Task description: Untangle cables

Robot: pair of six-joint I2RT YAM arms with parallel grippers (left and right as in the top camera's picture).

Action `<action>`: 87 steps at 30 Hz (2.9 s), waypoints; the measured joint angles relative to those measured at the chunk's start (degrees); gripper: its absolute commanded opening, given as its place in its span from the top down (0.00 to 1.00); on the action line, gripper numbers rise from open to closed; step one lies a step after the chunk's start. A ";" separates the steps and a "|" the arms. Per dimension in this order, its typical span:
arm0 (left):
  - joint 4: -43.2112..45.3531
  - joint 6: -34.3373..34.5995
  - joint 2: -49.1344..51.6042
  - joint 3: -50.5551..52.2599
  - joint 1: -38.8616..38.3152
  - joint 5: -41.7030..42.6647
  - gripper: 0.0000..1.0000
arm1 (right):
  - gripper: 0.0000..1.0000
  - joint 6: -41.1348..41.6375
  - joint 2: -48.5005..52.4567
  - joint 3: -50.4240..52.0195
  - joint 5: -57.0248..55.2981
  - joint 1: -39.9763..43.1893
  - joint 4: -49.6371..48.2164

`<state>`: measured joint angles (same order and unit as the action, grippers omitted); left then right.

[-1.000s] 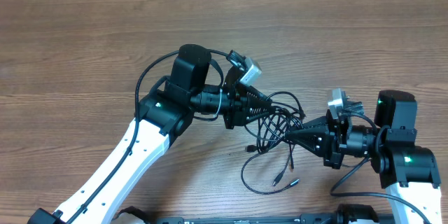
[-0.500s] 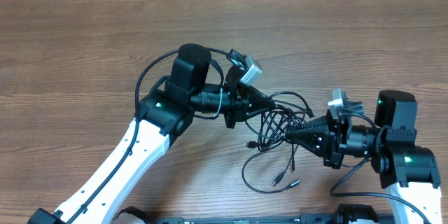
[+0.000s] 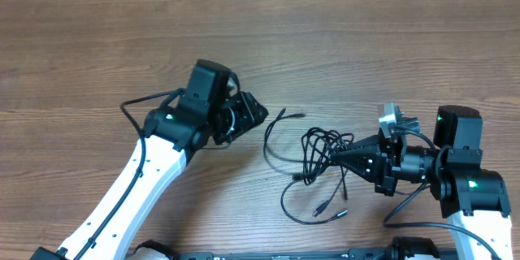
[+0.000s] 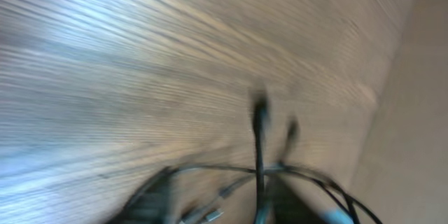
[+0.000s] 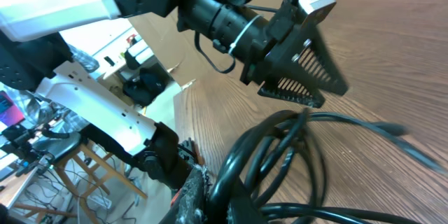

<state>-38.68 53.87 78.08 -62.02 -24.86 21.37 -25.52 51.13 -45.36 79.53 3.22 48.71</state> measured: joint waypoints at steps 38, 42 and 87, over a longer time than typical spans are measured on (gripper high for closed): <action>28.09 -34.58 -11.06 0.15 8.87 33.77 0.02 | 0.96 100.94 18.10 -17.88 0.83 -6.69 -76.54; 28.06 -34.58 -11.06 0.15 8.90 33.77 0.04 | 0.96 99.73 25.55 -18.40 0.61 -6.62 -74.82; 28.00 -45.31 -11.06 0.15 16.11 62.95 0.30 | 0.96 12.72 9.14 -35.32 -13.64 -18.75 4.94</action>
<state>-10.68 8.56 67.02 -61.87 -8.75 84.31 -12.80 60.27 -80.68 65.89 -15.53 53.65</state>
